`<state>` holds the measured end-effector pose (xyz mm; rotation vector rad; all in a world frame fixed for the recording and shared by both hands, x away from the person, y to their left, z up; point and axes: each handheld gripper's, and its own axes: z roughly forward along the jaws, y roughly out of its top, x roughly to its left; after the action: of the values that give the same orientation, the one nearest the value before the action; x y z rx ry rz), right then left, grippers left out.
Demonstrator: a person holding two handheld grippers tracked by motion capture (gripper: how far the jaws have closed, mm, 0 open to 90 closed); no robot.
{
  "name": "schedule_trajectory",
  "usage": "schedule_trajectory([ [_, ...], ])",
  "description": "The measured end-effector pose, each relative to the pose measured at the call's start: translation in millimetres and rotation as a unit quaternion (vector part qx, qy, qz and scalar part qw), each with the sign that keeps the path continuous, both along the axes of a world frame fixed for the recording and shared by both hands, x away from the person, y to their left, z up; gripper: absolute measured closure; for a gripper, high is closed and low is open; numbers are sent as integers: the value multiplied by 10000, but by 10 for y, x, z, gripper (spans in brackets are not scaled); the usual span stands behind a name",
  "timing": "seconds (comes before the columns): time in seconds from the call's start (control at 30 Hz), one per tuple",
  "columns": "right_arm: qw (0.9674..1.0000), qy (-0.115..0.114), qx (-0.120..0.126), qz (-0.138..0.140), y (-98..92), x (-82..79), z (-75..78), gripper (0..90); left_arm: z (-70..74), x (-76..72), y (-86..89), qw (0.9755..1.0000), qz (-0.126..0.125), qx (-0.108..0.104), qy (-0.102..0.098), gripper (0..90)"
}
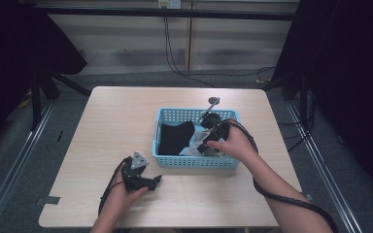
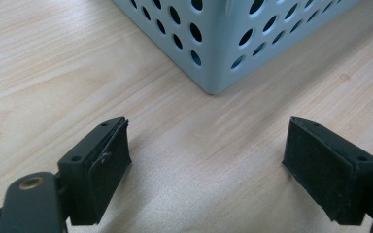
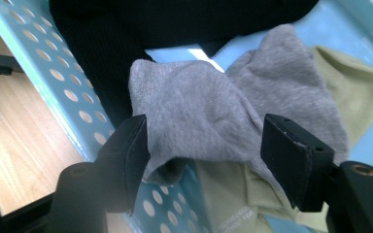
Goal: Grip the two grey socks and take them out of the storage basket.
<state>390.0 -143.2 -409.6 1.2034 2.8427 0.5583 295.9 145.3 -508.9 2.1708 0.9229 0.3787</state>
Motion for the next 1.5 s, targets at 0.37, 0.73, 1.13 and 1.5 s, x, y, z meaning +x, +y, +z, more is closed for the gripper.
schedule_trajectory([
  [0.37,9981,582,-127,133,32,67,-141,842,-3,2,-2,10000,-16,-28,7,159],
  [0.73,9985,511,-49,165,-58,80,6,855,-2,2,-3,10000,-13,-20,3,159],
  [1.13,9981,493,-271,258,-102,123,301,855,-3,3,-2,10000,-19,-30,10,159],
  [1.5,9981,478,-294,248,-212,170,588,854,-1,3,-2,10000,-23,-23,18,159],
])
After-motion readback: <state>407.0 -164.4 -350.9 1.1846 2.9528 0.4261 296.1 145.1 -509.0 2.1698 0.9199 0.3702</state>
